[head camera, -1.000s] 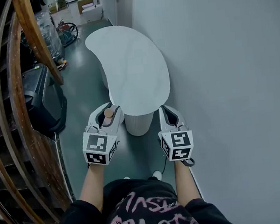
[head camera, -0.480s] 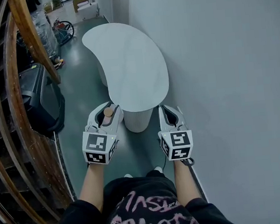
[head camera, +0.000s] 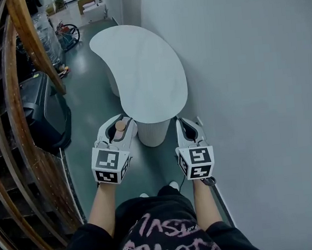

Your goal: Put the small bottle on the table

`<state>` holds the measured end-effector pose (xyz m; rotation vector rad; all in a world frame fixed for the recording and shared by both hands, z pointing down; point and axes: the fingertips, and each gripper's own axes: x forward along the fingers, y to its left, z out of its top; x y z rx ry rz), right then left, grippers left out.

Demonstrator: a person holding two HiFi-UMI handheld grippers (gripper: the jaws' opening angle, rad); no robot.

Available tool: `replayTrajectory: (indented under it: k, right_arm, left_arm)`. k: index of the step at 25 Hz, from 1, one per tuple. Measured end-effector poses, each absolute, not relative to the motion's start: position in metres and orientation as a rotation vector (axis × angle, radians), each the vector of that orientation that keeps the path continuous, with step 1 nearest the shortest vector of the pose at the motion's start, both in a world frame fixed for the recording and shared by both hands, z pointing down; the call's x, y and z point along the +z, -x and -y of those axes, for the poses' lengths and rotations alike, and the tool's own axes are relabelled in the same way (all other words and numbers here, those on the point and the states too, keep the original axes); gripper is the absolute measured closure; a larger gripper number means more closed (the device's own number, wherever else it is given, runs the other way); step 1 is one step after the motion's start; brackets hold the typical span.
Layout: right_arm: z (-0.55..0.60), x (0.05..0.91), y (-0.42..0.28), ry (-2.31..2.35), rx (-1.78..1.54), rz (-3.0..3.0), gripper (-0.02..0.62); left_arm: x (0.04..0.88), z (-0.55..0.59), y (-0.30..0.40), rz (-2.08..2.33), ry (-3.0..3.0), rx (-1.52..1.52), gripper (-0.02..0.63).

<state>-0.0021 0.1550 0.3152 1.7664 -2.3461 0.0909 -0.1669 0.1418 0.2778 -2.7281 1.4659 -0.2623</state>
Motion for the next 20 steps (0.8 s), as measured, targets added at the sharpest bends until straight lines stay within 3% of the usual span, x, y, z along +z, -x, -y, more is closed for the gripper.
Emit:
replayTrajectory:
  k: [20]
  right_arm:
    - [-0.142, 0.315, 0.005, -1.796, 0.072, 2.363, 0.583]
  left_arm:
    - [0.278, -0.129, 0.168, -1.44, 2.709, -0.26, 0.491]
